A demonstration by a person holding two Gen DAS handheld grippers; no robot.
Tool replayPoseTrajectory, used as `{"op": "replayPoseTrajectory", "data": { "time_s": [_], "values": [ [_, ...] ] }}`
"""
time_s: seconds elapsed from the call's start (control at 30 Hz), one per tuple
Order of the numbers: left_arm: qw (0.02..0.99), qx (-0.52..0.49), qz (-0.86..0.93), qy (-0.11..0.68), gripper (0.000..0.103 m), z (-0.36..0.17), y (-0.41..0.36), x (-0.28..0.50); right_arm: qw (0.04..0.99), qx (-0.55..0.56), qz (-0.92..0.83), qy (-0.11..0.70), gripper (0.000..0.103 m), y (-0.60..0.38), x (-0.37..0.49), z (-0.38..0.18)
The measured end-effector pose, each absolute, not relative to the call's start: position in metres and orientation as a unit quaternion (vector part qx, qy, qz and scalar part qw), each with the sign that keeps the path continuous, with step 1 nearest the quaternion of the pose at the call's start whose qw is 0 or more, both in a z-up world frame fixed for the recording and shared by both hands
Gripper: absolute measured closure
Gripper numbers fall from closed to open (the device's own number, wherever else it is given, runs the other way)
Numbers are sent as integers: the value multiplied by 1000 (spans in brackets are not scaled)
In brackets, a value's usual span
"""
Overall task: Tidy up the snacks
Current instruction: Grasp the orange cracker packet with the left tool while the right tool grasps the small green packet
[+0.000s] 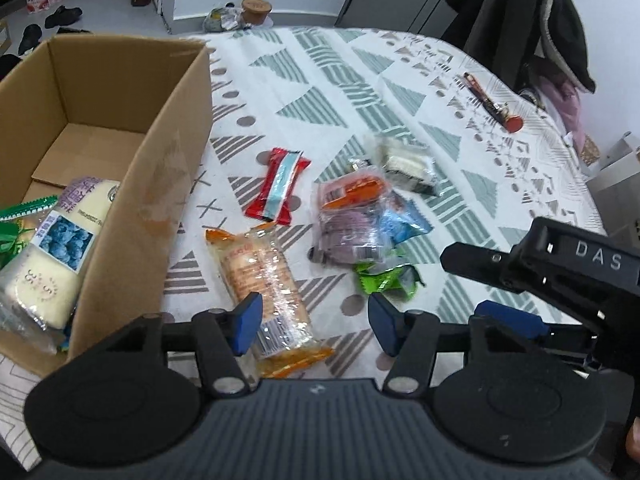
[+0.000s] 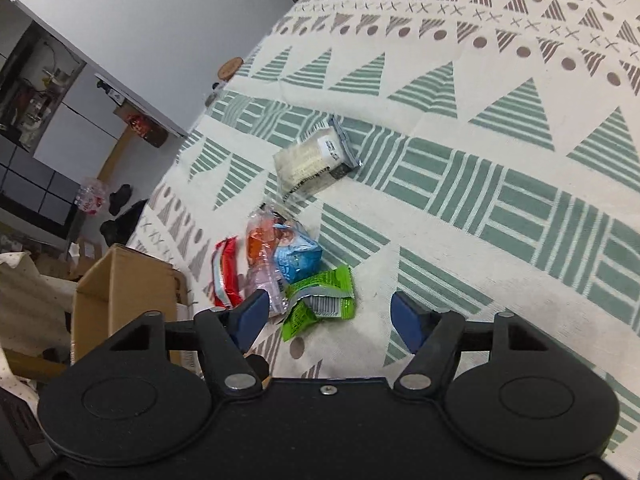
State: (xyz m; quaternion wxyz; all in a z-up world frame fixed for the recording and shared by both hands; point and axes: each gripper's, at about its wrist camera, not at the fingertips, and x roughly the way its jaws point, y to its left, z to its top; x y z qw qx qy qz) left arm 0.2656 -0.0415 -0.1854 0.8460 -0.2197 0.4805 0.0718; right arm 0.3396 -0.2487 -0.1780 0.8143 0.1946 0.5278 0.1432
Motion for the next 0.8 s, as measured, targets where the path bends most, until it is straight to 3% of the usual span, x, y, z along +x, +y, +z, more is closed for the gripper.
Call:
{"op": "replayPoseTrajectory", "data": {
  "time_s": [0.43,0.57,0.6,0.63,0.7,0.8],
  "values": [
    [835,-205,78,504,45,-213,-33,284,810,165,140,545,36,-226,354,-200],
    [837,-203,74,502,49,-214,-33,289,813,155,135,545,41,-224,354,-204],
    [838,-201,75,502,54,-215,-32,290,813,154,136,545,50,-223,354,-204],
    [838,-198,79,502,64,-215,-32,290,811,155,138,547,65,-224,354,-204],
    [838,-201,81,501,68,-215,-30,291,802,162,139,557,85,-226,354,-207],
    [839,-203,71,499,69,-212,-30,290,804,163,129,557,86,-231,351,-205]
  ]
}}
